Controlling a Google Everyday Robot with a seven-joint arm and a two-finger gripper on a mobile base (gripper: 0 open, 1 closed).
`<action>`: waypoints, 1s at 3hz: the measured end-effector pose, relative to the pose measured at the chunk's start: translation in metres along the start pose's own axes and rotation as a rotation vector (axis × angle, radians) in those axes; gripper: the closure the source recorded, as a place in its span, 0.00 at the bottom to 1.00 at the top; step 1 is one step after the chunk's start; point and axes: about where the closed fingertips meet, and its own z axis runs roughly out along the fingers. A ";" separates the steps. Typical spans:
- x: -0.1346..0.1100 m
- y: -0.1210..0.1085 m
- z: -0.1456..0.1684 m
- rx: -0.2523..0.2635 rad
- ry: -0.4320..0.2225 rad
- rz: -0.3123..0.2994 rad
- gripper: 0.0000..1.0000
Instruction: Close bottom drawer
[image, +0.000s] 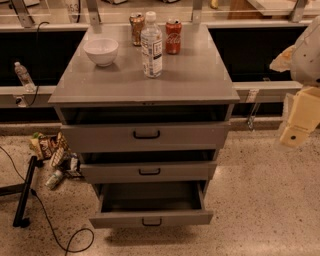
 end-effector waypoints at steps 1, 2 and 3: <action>0.000 0.000 0.000 0.000 0.000 0.000 0.00; -0.004 0.020 -0.003 0.002 -0.026 0.004 0.13; -0.031 0.075 0.001 0.033 -0.126 -0.013 0.36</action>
Offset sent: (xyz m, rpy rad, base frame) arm -0.1314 0.0608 -0.0142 0.1753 -0.0337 0.0176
